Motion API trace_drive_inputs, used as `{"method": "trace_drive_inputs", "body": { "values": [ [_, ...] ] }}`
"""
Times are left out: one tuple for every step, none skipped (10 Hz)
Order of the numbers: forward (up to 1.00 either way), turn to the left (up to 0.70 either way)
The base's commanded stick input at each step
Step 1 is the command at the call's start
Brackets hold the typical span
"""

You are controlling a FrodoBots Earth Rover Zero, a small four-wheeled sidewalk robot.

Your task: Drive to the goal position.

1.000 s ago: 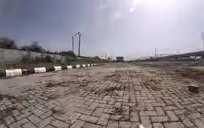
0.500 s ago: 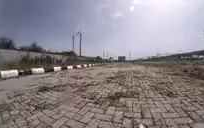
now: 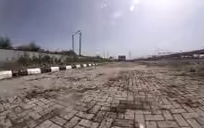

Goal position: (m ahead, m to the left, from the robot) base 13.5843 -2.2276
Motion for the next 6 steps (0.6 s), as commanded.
{"method": "trace_drive_inputs", "body": {
  "values": [
    [1.00,0.00],
    [1.00,0.00],
    [1.00,0.00],
    [1.00,0.00],
    [1.00,0.00],
    [1.00,0.00]
  ]
}}
